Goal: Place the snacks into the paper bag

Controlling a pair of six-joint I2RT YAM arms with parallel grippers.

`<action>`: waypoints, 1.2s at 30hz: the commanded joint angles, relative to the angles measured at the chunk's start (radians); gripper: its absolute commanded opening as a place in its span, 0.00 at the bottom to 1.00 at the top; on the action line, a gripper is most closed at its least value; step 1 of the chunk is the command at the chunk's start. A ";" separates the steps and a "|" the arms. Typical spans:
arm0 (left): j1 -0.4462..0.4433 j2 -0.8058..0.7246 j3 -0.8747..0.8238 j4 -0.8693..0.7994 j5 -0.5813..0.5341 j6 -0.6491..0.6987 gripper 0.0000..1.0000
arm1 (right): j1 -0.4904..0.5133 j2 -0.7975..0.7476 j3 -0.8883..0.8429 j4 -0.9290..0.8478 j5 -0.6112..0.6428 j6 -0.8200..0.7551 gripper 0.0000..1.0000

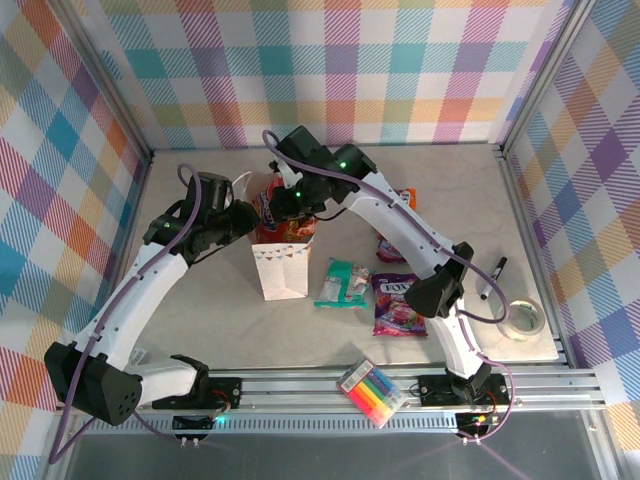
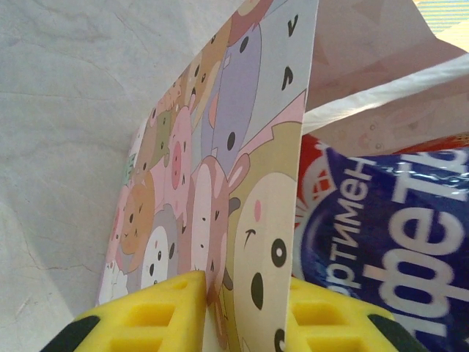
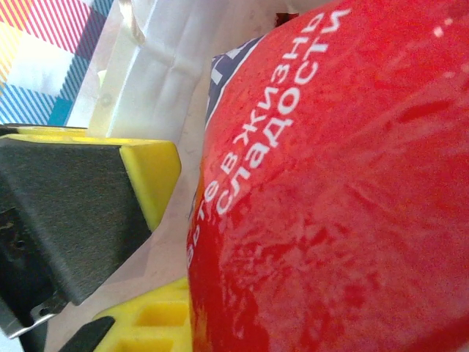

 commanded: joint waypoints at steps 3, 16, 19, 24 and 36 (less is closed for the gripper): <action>0.017 0.006 0.009 -0.018 0.026 0.003 0.25 | 0.015 -0.007 0.061 0.057 -0.038 -0.023 0.00; 0.023 0.012 0.012 -0.027 0.025 0.007 0.27 | 0.022 -0.027 0.060 0.060 -0.029 -0.020 0.29; 0.023 0.014 0.010 -0.027 0.027 0.010 0.27 | 0.022 -0.034 0.057 0.059 -0.030 -0.025 0.23; 0.024 0.015 0.010 -0.027 0.026 0.012 0.27 | 0.022 -0.033 0.061 0.058 -0.048 -0.020 0.24; 0.024 0.026 0.064 -0.066 0.021 0.043 0.27 | 0.023 -0.151 0.044 0.064 0.025 -0.055 0.27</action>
